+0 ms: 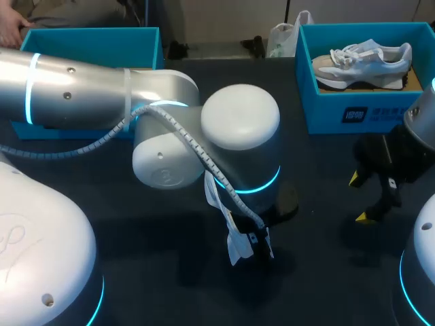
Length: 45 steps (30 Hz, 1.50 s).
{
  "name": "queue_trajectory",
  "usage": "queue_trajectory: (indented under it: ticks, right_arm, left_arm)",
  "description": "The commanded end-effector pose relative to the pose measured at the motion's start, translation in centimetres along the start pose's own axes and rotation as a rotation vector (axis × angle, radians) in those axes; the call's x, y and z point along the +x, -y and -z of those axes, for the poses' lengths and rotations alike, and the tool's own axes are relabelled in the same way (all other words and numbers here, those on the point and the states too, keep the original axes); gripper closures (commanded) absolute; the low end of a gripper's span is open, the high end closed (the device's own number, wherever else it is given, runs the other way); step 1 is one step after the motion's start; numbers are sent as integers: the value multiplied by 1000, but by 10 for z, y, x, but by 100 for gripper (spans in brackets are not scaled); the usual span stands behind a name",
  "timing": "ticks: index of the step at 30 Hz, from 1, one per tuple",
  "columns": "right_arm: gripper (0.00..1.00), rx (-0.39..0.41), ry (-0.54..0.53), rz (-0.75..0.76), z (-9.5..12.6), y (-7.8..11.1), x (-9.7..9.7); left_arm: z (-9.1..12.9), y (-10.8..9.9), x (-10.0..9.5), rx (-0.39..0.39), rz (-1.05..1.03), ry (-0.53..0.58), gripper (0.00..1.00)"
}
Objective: Take the shoe out of the shoebox, open the shoe tongue, remove and reinsert the insole, then place the shoe into the shoebox
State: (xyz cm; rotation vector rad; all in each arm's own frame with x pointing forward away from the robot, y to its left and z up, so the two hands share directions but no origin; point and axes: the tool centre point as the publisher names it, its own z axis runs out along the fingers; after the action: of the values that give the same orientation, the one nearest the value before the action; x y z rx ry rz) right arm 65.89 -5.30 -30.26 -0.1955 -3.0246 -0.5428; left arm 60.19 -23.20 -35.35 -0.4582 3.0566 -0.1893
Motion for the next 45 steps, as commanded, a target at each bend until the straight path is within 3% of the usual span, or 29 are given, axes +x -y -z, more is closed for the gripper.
queue_trajectory:
  ticks: [1,8,14,19,22,31,36,42,45]
  right_arm:
    - [0,3,2,-1,-1,0,1]
    - [0,3,2,-1,-1,0,1]
    - [0,3,2,-1,-1,0,1]
    - [0,3,2,-1,-1,0,1]
    - [0,3,2,-1,-1,0,1]
    - [0,3,2,-1,-1,0,1]
    - [0,3,2,-1,-1,0,1]
    - [0,3,2,-1,-1,0,1]
    - [0,3,2,-1,-1,0,1]
  left_arm:
    - [-16,5,7,-8,-5,4,0]
    - [-28,5,8,-20,-10,-2,0]
    - [-33,2,12,-27,-28,-15,13]
    - [-39,1,15,-37,-32,-20,17]
    - [-40,0,17,-41,-35,-19,26]
    - [-41,0,17,-49,-33,-10,31]
    - [-41,-2,17,-55,-29,-7,49]
    - [-42,-2,15,-78,-29,-8,56]
    - [-44,-2,14,-89,-26,-7,68]
